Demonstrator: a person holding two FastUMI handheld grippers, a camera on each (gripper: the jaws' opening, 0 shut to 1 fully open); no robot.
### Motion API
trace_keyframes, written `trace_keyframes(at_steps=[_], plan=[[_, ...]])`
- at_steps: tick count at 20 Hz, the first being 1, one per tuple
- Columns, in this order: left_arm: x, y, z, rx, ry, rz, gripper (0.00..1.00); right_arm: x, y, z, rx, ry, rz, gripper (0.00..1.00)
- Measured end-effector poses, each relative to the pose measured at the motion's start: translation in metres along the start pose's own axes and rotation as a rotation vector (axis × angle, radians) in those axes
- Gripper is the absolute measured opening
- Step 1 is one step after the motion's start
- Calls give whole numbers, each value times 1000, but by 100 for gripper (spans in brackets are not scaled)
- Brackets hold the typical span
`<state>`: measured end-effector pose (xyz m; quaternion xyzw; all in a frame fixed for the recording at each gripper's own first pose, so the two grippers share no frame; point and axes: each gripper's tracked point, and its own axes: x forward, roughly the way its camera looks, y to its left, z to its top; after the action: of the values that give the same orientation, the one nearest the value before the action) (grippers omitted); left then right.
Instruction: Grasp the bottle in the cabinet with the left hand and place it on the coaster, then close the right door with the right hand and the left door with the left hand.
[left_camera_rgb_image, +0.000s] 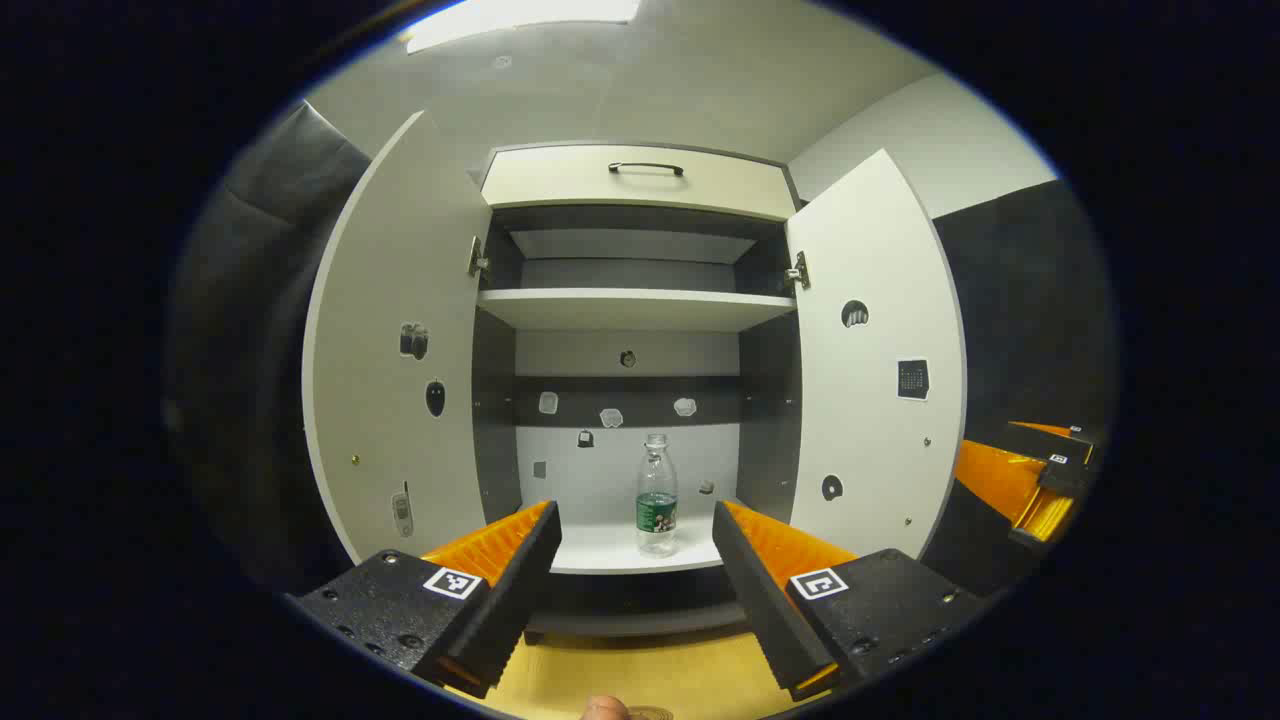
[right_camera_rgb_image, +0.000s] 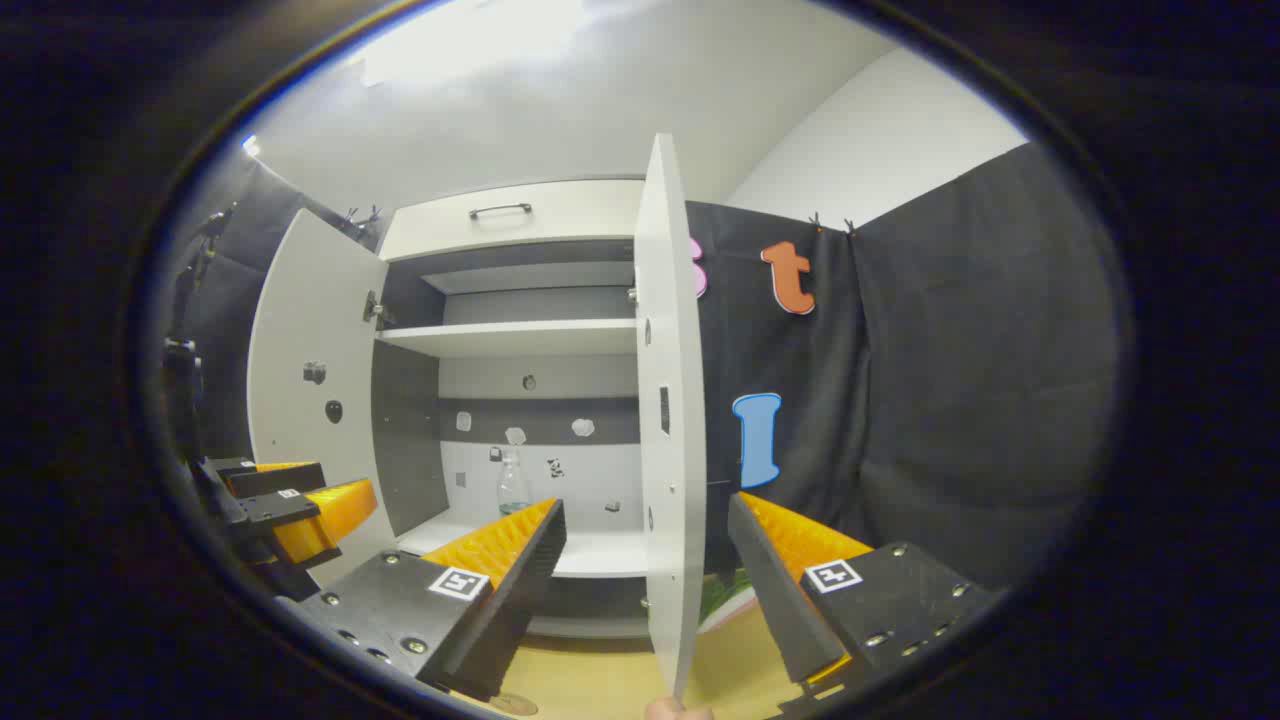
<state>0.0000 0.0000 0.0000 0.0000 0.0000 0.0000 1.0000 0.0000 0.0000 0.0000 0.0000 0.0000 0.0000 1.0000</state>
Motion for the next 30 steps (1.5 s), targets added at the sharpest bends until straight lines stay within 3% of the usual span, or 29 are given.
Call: trace_keyframes(at_steps=[4, 5, 6, 7, 8, 9, 15, 16, 18, 20, 22, 30], plan=[[2, 3, 6, 4, -12, 4, 96, 6, 9, -1, -5, 5, 26, 94], [1, 3, 7, 3, -13, 4, 96, 10, 10, -1, -8, 11, 30, 99], [2, 3, 7, 3, -14, 5, 92, 14, 9, 0, -8, 13, 31, 99], [3, 4, 8, 0, -17, 8, 96, 16, 9, 0, -9, 13, 28, 94], [4, 5, 10, -1, -20, 10, 96, 14, 10, 0, -10, 11, 27, 100], [7, 6, 9, -1, -17, 15, 96, 14, 10, 0, -10, 11, 22, 95], [14, 7, 4, -8, -8, 20, 96, 8, 8, 0, -5, 8, 12, 100], [15, 8, 3, -12, -3, 20, 96, 7, 8, 1, -7, 8, 11, 95], [23, 6, -1, -22, 4, 12, 96, 4, 9, 1, -10, 7, 7, 99], [37, 5, -4, -20, 2, 3, 96, 3, 8, 1, -1, 9, 0, 94], [54, 5, -7, -13, 3, -9, 96, -1, 2, 4, -2, 7, -23, 99], [161, 2, -40, -16, 53, -23, 96, -25, -51, 10, -44, -7, -180, 99]])
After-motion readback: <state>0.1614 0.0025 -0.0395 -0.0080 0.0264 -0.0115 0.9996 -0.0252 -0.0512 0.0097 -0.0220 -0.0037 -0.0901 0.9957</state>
